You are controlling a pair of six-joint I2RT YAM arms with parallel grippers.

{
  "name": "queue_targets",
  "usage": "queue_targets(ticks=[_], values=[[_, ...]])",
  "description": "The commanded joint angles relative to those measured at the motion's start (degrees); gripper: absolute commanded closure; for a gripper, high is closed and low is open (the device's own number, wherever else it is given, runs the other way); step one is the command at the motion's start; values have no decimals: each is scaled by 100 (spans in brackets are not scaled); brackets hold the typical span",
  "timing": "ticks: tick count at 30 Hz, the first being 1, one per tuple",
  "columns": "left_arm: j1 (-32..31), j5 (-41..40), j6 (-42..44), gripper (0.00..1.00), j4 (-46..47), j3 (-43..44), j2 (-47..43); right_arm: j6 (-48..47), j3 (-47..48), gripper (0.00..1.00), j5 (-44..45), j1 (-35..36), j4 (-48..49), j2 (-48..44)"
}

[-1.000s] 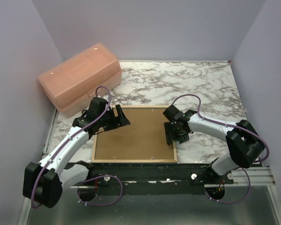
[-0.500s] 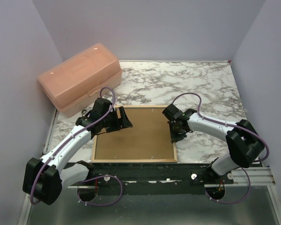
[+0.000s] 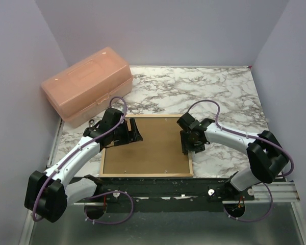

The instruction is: Put the photo into the frame

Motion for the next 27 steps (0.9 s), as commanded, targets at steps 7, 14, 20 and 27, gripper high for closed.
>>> queue_targets(ticks=[7,14,20,27], values=[[-230,-217,121,21,-46,258,303,-16,91,46,-16,-264,451,34],[-438,-277,46,21,32,300,503,-243,73,80,-234,-824,875,327],[-595,-426,31,21,-94,397,540,-435,197,91,-57,-1226,963,456],[-689,-564,33,21,-225,441,441,-735,774,91,39,-1759,1003,797]])
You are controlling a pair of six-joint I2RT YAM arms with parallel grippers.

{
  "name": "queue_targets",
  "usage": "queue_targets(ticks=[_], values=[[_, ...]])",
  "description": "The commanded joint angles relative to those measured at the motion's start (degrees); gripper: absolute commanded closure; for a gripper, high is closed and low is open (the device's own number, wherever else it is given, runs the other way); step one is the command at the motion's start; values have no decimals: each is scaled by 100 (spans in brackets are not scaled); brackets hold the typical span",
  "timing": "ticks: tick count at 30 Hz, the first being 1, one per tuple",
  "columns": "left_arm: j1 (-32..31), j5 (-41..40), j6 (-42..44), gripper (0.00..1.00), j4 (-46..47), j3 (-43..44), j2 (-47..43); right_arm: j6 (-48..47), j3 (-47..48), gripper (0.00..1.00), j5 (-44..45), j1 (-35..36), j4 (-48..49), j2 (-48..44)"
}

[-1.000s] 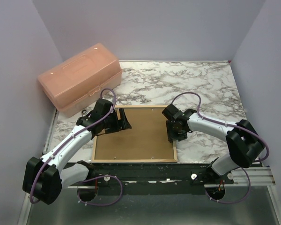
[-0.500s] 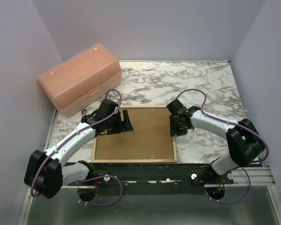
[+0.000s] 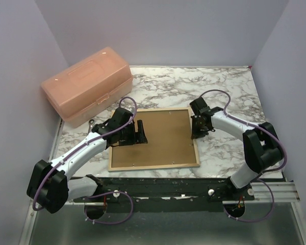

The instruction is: Put the photo into the frame

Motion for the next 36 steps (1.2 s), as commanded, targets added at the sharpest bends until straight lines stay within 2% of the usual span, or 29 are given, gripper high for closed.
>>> queue_targets(ticks=[1,5,7,9,11,14,21,23,24,26,32,36], values=[[-66,-263,-4,21,-150,128,-124,-137,462,90,433,-297,279,368],[-97,-380,13,20,-237,104,-195,-226,809,84,472,-311,228,599],[-103,-438,13,20,-245,56,-260,-249,917,60,402,-309,170,603],[-101,-477,15,20,-211,-15,-342,-264,912,43,289,-309,125,481],[-116,-513,13,19,-127,-98,-427,-223,837,30,227,-308,74,300],[-120,-525,29,18,-22,-201,-504,-176,602,21,85,-308,-5,-23],[-238,-382,223,13,528,-386,-733,-57,-333,17,-344,-310,-204,-701],[-310,-265,281,9,815,-507,-866,13,-597,17,-526,-308,-206,-896],[-358,-226,309,3,967,-556,-928,46,-714,17,-671,-308,-200,-984],[-457,-187,378,1,1199,-617,-1056,151,-832,18,-851,-312,-221,-1097],[-791,-382,537,1,1585,-597,-1193,266,-936,24,-918,-309,-231,-1073],[-1157,-691,606,1,1719,-612,-1159,287,-987,32,-1006,-313,-207,-998]])
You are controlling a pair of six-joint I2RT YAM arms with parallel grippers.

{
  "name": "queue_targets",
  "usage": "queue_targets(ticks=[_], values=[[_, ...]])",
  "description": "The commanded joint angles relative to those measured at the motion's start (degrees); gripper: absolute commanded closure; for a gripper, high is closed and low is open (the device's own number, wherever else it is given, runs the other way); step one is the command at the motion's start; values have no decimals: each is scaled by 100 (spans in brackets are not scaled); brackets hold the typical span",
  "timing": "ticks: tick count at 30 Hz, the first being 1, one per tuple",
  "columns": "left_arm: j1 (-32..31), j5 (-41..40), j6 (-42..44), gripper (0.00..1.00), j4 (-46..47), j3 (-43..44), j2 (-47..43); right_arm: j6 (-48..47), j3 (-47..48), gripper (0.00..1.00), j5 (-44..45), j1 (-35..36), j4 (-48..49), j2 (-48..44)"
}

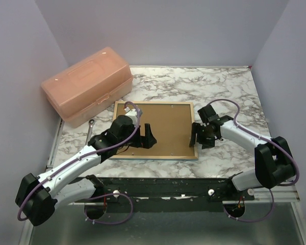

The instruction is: Put the photo into the frame

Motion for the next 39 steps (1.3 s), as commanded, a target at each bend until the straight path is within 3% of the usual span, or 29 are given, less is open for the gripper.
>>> queue_targets(ticks=[1,7,14,21,23,31,39], values=[[-409,-434,226,2,409,-5,-39,112,-111,36,-231,-24,-35,8],[-746,-1243,289,1,-7,239,185,77,-132,50,-251,-22,1,54],[-1059,-1842,287,1,-263,364,247,49,-138,57,-268,35,63,326],[-1195,-1929,452,2,-350,298,280,-21,30,89,-224,63,9,493],[-1268,-1964,533,1,-329,260,295,-69,139,93,-184,64,-108,469],[-2028,-2441,957,1,-56,416,738,-185,664,99,-194,64,-761,195],[-3099,-3671,1541,2,-765,1614,2133,-183,1129,100,-256,64,-1353,-161]])
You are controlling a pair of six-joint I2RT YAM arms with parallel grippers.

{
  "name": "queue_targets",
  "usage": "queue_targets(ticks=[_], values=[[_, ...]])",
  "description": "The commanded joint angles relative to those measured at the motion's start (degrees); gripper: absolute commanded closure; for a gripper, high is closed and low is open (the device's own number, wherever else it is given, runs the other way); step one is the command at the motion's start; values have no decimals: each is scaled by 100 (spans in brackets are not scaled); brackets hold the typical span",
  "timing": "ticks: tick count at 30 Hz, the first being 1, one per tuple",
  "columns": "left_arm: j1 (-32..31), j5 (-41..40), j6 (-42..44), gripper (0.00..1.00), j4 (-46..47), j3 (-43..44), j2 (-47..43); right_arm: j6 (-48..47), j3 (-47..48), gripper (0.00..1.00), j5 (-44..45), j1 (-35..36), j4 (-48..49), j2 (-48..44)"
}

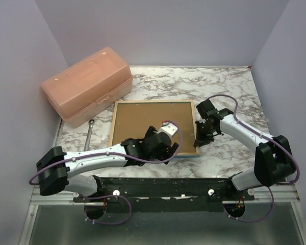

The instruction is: Put the photo into the frame

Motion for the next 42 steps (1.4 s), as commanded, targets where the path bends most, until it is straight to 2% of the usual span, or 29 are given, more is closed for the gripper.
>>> queue_targets(ticks=[1,8,15,22,28,31,33,38,41,42], values=[[-601,-1123,482,2,-492,782,762,119,467,100,-102,-16,-449,-383],[-1295,-1947,417,4,-1244,1619,1958,126,746,100,-246,-16,-700,-571],[-1443,-2402,221,7,-1523,1439,2033,66,1041,100,-306,-15,-932,-636],[-1445,-3376,-341,13,-2163,1312,2184,-33,1220,100,-721,-12,-1056,-628],[-1443,-3781,-692,20,-2448,1283,2224,-64,1288,99,-923,-16,-1077,-699],[-1447,-3874,-657,27,-2456,1263,2165,-97,1313,98,-948,-17,-1105,-699],[-1445,-3922,-600,35,-2436,1244,2128,-103,1332,97,-991,-15,-1100,-710],[-1447,-4025,-533,65,-2470,1235,2078,-135,1425,93,-986,-18,-1096,-799],[-1445,-4122,-557,70,-2563,1226,1998,-168,1552,91,-931,-14,-1099,-885],[-1448,-4146,-559,73,-2592,1214,1947,-187,1614,82,-888,-17,-1117,-920]])
